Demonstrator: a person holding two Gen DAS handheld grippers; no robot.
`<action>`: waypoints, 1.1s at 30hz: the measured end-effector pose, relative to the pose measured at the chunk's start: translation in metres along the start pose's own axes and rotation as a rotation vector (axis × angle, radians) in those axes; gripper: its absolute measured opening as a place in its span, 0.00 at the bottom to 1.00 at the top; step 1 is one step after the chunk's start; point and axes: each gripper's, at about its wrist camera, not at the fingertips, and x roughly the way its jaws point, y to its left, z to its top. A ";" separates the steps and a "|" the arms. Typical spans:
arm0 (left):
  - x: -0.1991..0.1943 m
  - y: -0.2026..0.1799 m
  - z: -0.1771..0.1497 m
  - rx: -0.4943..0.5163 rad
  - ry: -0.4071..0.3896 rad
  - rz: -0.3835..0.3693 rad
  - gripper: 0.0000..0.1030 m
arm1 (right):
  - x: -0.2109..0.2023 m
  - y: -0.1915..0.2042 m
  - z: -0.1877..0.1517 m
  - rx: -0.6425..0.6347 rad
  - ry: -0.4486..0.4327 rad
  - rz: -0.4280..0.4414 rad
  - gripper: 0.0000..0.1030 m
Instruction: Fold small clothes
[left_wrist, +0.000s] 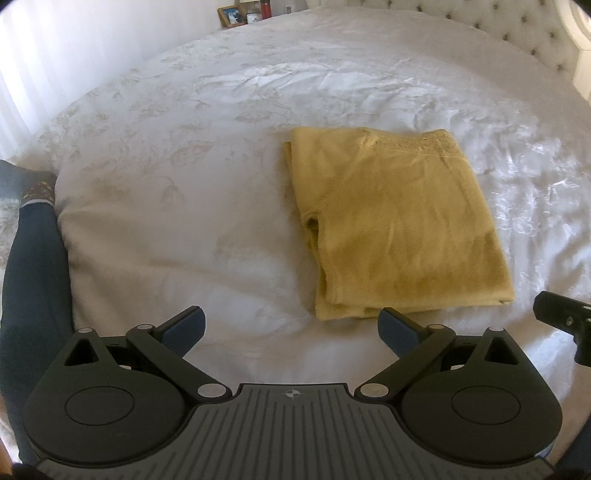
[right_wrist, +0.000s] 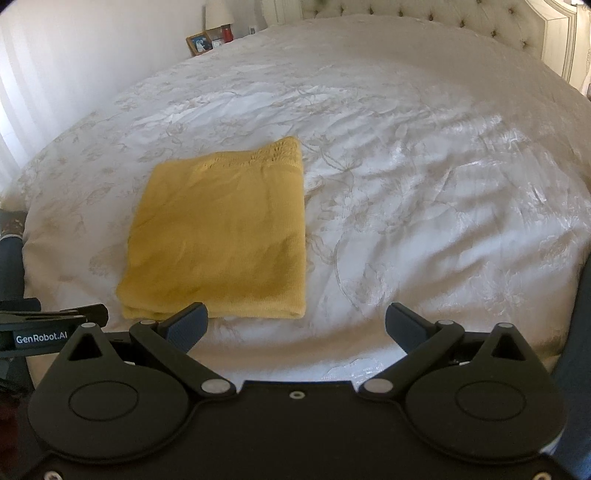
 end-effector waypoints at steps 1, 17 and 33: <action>0.000 0.000 0.000 0.001 0.000 -0.002 0.98 | 0.000 0.000 0.000 0.000 0.000 0.001 0.99; 0.001 -0.001 0.000 0.003 0.010 -0.013 0.98 | 0.002 0.005 0.002 -0.010 0.003 0.009 0.99; 0.000 -0.005 0.000 0.013 0.011 -0.022 0.98 | 0.003 0.010 0.001 -0.011 0.000 0.017 0.99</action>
